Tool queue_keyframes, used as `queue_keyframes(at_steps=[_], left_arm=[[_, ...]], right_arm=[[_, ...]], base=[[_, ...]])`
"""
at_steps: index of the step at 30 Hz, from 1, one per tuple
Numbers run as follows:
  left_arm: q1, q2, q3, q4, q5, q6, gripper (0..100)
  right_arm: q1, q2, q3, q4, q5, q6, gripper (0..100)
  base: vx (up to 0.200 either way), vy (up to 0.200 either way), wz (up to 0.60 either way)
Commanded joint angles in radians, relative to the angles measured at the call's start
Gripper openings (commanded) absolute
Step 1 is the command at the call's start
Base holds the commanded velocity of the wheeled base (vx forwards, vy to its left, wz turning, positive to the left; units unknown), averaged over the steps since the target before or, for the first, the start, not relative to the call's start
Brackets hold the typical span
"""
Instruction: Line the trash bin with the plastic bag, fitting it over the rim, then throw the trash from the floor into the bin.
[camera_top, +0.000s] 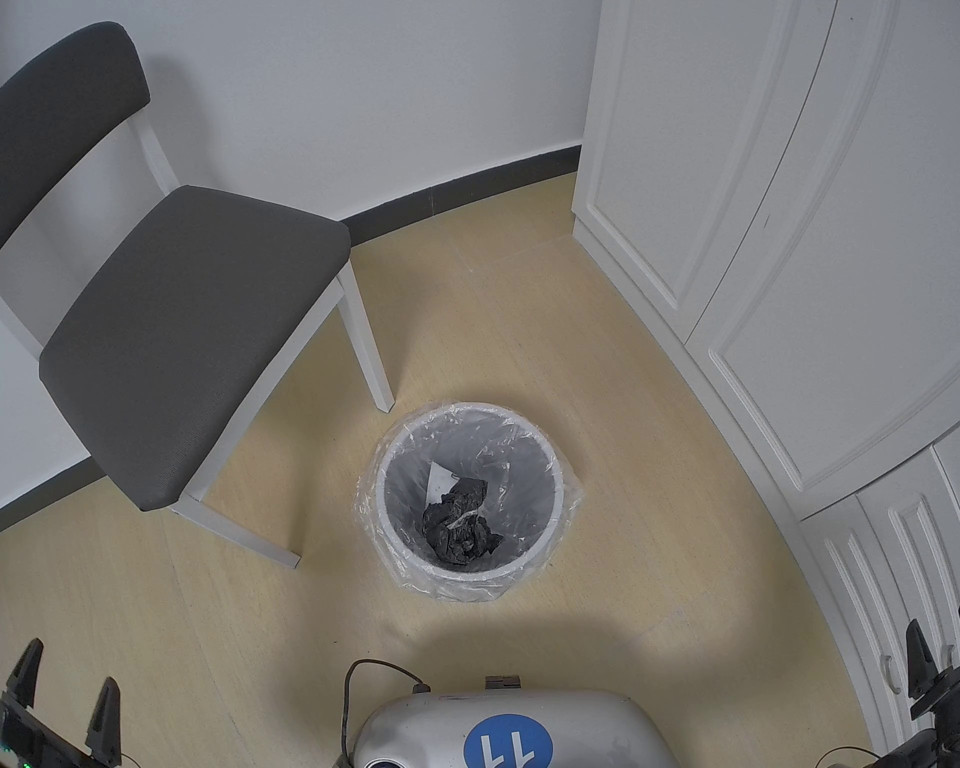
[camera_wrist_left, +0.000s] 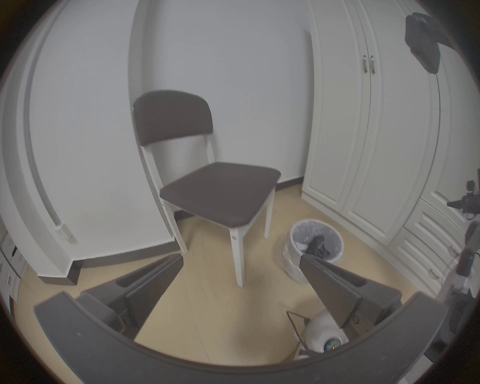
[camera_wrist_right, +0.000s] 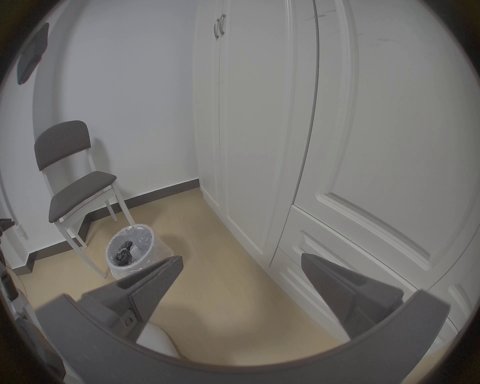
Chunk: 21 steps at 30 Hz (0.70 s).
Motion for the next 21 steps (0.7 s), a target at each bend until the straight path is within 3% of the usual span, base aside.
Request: queue_keyframes(at_steps=[1, 18, 21], left_arm=[[0.002, -0.013, 0.008, 0.036, -0.033, -0.005, 100], [0.000, -0.013, 0.016, 0.011, -0.032, -0.011, 100], [0.002, -0.013, 0.016, 0.011, -0.032, -0.011, 100]], right_arm=[[0.000, 0.003, 0.018, 0.015, -0.005, 0.007, 100], [0.000, 0.003, 0.018, 0.015, 0.052, -0.006, 100], [0.000, 0.003, 0.016, 0.024, 0.112, -0.018, 100]], base=[[0.000, 0.000, 0.00], [0.000, 0.000, 0.00], [0.000, 0.000, 0.00]])
